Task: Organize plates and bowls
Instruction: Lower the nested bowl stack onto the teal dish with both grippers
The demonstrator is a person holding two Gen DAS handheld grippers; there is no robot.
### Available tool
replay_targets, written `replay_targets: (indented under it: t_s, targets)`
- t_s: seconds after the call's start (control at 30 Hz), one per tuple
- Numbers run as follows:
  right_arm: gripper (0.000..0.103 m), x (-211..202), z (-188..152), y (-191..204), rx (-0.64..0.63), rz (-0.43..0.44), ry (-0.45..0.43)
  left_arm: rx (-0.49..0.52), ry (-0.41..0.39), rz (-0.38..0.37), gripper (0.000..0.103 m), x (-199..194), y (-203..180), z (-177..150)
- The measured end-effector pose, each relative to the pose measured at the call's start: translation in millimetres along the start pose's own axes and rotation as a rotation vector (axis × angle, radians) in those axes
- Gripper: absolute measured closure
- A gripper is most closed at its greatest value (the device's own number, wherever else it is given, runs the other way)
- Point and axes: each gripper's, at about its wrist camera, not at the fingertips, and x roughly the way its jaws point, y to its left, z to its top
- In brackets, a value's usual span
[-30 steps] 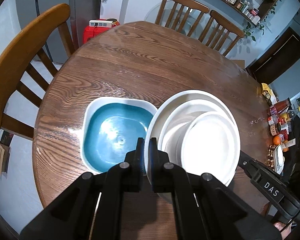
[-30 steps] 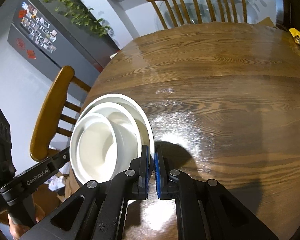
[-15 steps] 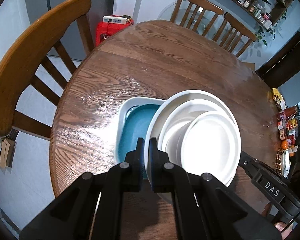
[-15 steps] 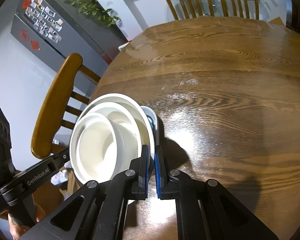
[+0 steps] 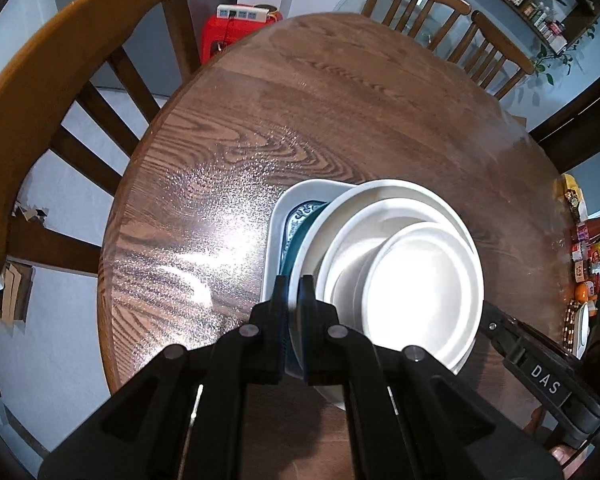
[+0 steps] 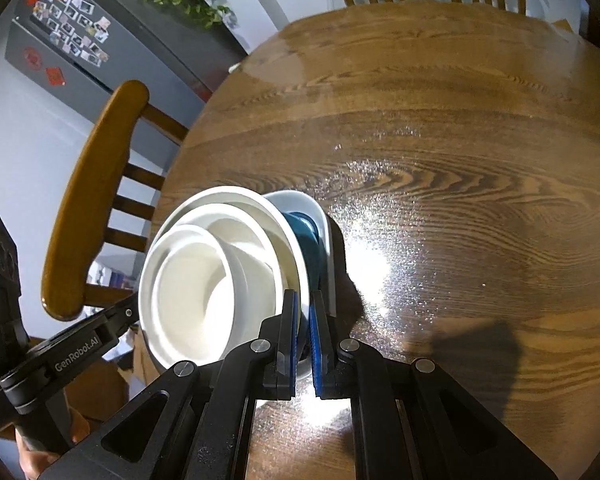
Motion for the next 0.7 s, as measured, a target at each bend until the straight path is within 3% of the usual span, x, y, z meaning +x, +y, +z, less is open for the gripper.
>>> replay_targets:
  t_s: [0.3, 0.4, 0.47, 0.53, 0.7]
  targets:
    - [0.094, 5, 4, 0, 0.007, -0.005, -0.005, -0.015, -0.016, -0.011, 0.100, -2, 4, 3]
    - [0.094, 4, 6, -4, 0.027, -0.006, -0.003, -0.031, -0.014, -0.009, 0.085, -2, 10, 4]
    - [0.093, 3, 6, -6, 0.036, -0.017, -0.002, -0.045, -0.014, 0.009, 0.060, -3, 15, 3]
    - [0.093, 1, 4, -10, 0.048, -0.025, -0.004, -0.062, -0.009, 0.005, 0.053, -3, 19, 1]
    - [0.093, -5, 11, -5, 0.031, -0.042, -0.029, -0.058, -0.032, 0.037, 0.053, -7, 18, -3]
